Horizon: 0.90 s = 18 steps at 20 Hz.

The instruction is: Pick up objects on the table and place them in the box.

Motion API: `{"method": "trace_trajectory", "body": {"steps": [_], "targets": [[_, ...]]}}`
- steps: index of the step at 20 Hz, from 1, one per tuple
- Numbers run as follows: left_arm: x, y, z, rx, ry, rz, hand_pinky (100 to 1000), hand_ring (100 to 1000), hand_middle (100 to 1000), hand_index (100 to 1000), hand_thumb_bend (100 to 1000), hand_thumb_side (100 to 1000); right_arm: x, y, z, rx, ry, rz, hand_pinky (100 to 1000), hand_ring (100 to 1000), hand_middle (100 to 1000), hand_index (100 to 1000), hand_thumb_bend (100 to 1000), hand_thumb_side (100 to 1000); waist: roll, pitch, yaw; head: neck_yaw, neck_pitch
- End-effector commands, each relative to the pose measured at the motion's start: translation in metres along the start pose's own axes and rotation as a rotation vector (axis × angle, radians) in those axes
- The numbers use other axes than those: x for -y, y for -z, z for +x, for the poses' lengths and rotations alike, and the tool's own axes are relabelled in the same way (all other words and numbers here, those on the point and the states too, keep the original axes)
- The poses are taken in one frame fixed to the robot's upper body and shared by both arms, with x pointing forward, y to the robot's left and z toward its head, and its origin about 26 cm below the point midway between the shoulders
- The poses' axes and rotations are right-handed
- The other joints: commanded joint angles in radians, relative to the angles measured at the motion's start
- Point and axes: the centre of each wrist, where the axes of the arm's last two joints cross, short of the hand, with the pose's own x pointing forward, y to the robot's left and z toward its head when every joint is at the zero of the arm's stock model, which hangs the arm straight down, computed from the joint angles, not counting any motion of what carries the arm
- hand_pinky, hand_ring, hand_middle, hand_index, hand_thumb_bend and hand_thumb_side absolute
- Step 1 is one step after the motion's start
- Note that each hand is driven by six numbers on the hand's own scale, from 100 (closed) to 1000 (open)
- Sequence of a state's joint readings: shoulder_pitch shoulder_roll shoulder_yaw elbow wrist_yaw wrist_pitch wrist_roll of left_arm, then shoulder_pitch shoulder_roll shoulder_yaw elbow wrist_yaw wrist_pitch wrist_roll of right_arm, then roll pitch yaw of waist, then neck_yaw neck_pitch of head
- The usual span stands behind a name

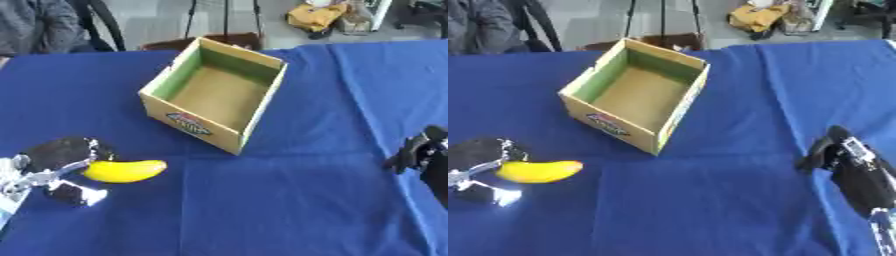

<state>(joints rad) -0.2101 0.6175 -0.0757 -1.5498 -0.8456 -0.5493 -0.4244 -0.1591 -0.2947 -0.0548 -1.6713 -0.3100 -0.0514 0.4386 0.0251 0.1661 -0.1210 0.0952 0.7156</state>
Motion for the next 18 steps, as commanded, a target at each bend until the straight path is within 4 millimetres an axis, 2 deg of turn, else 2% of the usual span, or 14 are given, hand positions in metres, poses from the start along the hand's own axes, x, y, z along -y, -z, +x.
{"method": "trace_trajectory", "body": {"steps": [1, 13, 18], "targets": [[-0.0146, -0.0095, -0.0056, 0.003, 0.05, -0.007, 564, 555, 533, 755, 242, 488, 0.0046, 0.003, 0.0091, 0.018, -0.026, 0.012, 517, 374, 312, 500, 100, 794, 0.0, -0.015, 0.001, -0.002, -0.004], [-0.0129, -0.0096, -0.0052, 0.006, 0.044, -0.015, 559, 546, 523, 749, 213, 477, 0.0048, 0.0029, 0.0093, 0.019, -0.026, 0.01, 517, 374, 312, 499, 100, 794, 0.001, -0.014, -0.001, -0.002, -0.006], [-0.0135, -0.0099, -0.0054, 0.001, 0.042, -0.01, 553, 538, 516, 744, 202, 445, 0.0049, 0.003, 0.0094, 0.019, -0.025, 0.01, 517, 374, 312, 499, 100, 794, 0.002, -0.014, -0.001, -0.002, -0.006]]}}
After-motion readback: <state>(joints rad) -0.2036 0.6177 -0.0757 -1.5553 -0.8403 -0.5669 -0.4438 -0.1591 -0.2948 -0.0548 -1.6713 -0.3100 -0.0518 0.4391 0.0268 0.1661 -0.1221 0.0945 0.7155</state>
